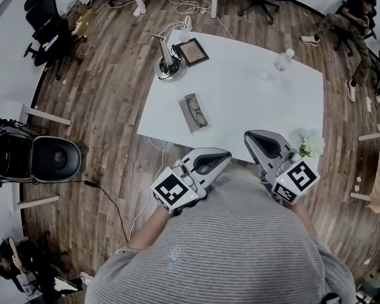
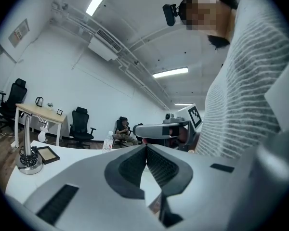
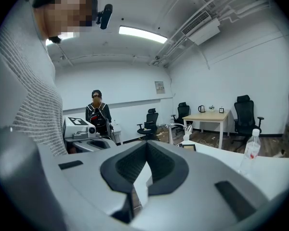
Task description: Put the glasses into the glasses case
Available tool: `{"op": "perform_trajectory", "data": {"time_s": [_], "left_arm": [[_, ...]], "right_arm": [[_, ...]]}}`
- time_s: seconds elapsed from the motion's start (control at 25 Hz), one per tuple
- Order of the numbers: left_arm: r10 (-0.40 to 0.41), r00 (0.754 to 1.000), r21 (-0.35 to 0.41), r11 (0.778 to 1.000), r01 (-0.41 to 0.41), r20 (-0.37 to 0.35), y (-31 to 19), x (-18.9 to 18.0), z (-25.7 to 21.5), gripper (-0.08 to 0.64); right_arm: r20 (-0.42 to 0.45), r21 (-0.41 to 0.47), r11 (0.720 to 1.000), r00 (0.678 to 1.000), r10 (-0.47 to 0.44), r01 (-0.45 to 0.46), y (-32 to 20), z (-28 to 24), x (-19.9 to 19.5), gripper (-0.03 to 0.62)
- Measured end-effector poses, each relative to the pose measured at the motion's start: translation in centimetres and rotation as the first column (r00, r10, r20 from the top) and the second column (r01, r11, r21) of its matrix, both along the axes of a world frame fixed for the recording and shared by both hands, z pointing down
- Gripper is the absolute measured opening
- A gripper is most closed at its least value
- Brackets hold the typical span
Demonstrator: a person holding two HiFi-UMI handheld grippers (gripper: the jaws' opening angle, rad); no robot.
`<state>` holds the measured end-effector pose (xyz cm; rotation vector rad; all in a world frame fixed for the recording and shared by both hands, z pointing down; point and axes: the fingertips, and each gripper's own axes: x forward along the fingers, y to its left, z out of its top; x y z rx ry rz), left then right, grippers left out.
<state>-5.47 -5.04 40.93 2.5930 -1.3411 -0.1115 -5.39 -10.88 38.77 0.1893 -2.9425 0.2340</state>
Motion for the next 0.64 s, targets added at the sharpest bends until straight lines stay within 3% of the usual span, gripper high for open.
{"op": "perform_trajectory", "data": {"time_s": [0.64], "left_arm": [[-0.045,0.999,-0.040,0.998,0.045,-0.016,0.8,-1.8,0.2,0.012]], "right_arm": [[-0.022,0.010,1.000,1.000,-0.018,0.018,1.4,-0.3,-1.1,0.014]]}}
